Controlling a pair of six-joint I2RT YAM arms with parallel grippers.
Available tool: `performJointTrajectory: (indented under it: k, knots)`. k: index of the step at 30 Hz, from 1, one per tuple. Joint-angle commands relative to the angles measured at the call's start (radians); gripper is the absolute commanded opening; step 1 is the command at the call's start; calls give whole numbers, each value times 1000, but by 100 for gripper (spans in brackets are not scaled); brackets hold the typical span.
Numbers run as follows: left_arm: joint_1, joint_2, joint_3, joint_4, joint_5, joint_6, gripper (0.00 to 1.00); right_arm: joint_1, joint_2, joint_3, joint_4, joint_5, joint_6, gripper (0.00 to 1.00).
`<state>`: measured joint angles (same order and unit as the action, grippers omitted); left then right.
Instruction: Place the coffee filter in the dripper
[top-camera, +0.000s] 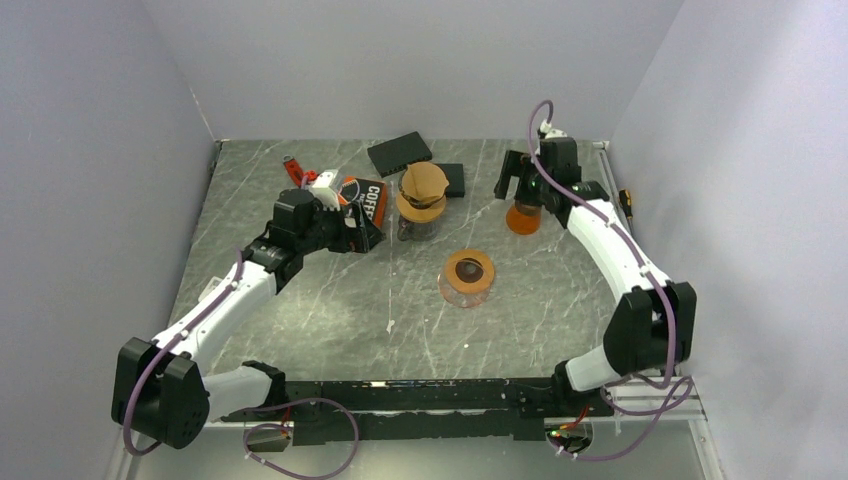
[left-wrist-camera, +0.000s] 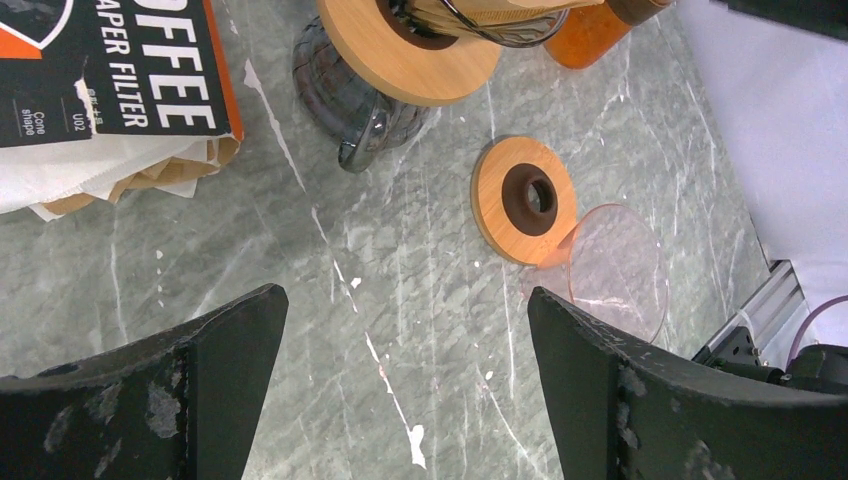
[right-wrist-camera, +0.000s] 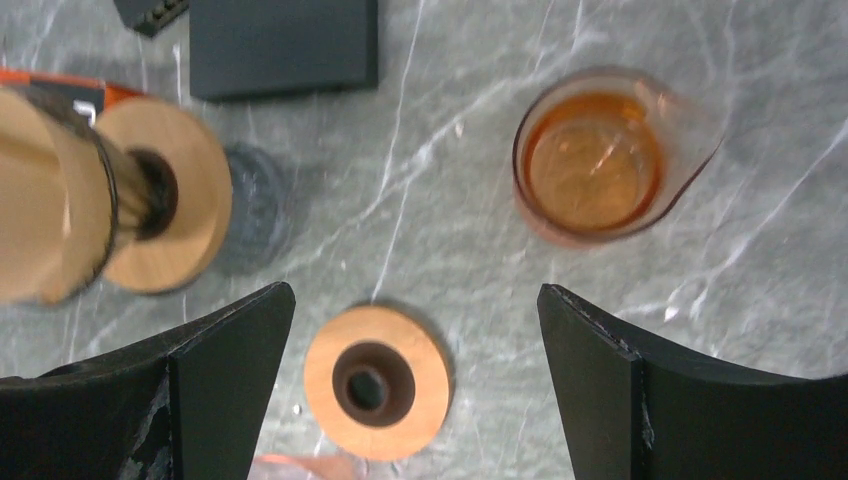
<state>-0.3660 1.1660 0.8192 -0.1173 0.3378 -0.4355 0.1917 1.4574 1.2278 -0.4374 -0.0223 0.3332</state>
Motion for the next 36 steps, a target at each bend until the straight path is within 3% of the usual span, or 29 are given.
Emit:
performJointTrajectory:
  k: [1, 8, 17, 23, 36]
  knots:
    - [2, 18, 17, 35, 52, -19, 96, -6, 110, 158, -35, 84, -2, 98]
    - [2, -6, -4, 35, 53, -16, 95, -24, 326, 363, -191, 155, -34, 95]
    - [2, -15, 7, 1, 10, 7, 95, -26, 402, 361, -233, 159, -45, 84]
    - [2, 6, 29, 17, 23, 2, 95, -23, 404, 333, -251, 149, -49, 74]
    - [-6, 40, 17, 68, 63, -40, 91, 4, 330, 270, -308, 154, -61, 65]
